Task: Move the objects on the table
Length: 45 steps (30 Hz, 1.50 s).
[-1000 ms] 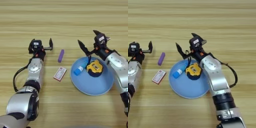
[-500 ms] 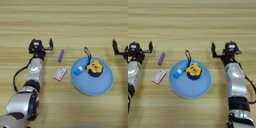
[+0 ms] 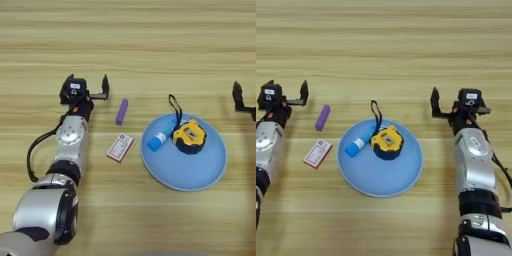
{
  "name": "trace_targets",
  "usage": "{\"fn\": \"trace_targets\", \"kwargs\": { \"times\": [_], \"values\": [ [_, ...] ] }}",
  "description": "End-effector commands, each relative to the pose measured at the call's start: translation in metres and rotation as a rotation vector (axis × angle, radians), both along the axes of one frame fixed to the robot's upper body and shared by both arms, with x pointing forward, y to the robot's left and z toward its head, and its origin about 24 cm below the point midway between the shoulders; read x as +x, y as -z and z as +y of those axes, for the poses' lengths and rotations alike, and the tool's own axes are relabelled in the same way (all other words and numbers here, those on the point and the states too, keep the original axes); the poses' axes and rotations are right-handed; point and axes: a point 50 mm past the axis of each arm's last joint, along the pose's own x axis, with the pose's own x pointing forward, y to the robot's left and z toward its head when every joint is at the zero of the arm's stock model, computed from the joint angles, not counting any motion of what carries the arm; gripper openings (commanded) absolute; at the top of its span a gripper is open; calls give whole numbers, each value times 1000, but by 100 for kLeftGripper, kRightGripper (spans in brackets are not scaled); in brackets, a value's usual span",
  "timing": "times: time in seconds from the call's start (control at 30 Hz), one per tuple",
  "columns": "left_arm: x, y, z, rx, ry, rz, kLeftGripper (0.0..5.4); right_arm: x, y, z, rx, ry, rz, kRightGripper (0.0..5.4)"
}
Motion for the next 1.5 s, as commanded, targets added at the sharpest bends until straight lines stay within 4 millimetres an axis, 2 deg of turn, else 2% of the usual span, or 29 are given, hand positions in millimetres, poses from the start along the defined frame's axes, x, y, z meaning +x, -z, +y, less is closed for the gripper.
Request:
{"fn": "trace_targets", "kwargs": {
  "times": [0.03,0.23,0.53,1.5],
  "values": [
    [-9,7,-7,51,93,20,540,4,-5,3,-2,1,-16,537],
    [-19,16,-15,95,231,76,540,5,-4,4,11,4,-7,537],
    [-25,27,-19,171,301,171,540,5,-3,4,16,7,-1,537],
    [-36,42,-14,244,333,265,540,6,-3,5,31,8,3,537]
  ]
}}
